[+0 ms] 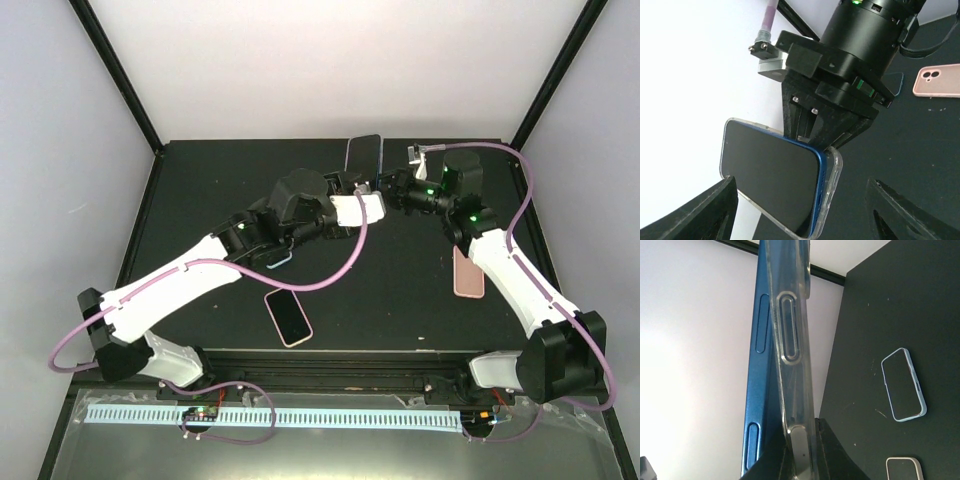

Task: Take the phone out of the phone case
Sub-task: Remove the phone case from the phone.

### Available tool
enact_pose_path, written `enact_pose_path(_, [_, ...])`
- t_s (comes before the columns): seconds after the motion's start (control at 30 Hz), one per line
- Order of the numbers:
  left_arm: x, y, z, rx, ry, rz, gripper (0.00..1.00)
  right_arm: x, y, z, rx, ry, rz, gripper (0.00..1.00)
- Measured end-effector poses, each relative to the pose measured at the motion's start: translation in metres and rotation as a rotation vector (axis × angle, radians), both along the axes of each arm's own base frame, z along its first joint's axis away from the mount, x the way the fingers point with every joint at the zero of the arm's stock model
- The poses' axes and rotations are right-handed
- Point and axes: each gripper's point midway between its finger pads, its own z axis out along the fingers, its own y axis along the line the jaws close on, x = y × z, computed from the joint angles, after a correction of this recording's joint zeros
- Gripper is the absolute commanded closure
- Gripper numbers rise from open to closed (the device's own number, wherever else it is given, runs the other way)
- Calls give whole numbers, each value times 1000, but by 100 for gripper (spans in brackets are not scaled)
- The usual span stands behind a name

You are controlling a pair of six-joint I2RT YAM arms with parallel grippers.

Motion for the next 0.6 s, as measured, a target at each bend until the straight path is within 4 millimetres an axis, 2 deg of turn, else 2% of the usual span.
enact_pose_path(0.2, [10, -11, -14, 67, -42, 29, 33, 0, -1, -5, 12, 44, -12, 99])
enact_pose_path(0.43, [20, -14, -21, 100, -69, 67, 37, -1, -1, -8, 37, 74, -18, 99])
enact_pose_path(0.6, [30, -16, -31, 140, -83, 101, 38, -4, 0, -1, 60, 58, -7, 99])
